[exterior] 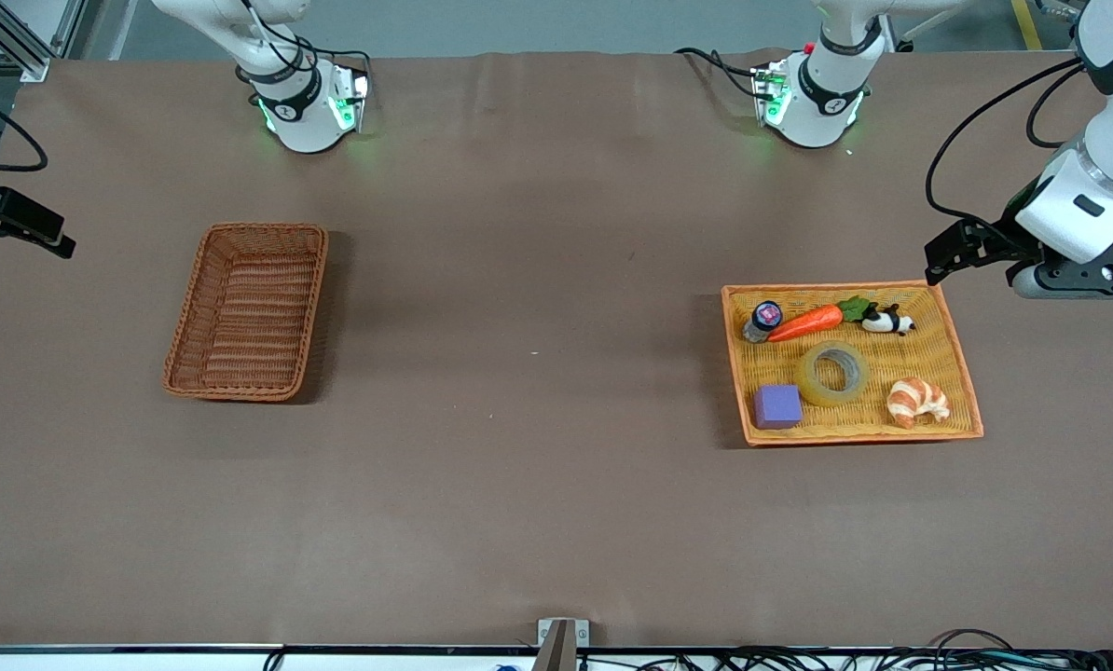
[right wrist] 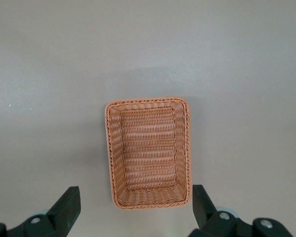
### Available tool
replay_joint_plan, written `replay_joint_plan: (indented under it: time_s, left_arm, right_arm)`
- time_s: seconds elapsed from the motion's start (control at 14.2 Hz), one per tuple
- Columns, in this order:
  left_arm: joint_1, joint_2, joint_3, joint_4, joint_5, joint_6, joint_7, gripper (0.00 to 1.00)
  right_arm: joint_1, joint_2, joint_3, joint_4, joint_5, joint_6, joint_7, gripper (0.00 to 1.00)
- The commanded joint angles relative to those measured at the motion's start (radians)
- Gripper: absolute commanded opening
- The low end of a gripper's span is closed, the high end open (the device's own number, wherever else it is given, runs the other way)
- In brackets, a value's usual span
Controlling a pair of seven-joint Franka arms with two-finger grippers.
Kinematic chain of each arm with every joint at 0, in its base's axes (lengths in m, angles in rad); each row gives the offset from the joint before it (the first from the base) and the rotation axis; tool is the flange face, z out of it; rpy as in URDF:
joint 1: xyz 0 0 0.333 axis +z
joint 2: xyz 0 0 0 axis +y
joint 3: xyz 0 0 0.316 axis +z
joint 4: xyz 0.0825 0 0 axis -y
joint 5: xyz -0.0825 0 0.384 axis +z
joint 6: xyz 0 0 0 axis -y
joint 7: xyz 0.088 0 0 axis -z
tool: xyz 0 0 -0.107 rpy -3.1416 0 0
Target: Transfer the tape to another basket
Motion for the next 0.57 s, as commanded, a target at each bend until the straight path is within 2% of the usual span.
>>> replay_joint_plan:
  time_s: [0.0,0.21,0.49]
  left_arm:
    - [0.005,-0.015,0.001,-0.009,0.002,-0.001,0.013,1.00]
    - [0.000,0.013,0.001,0.029,0.000,-0.004,0.003,1.00]
    - [0.003,-0.004,-0.003,-0.014,-0.004,-0.004,0.013,1.00]
  right_arm:
    - [0.000,-0.012,0.005,-0.014,0.013,-0.026,-0.002,1.00]
    - [0.000,-0.015,0.003,-0.011,0.015,-0.043,-0.003,1.00]
    - [-0.003,-0.015,0.005,-0.011,0.015,-0.036,-0.003,1.00]
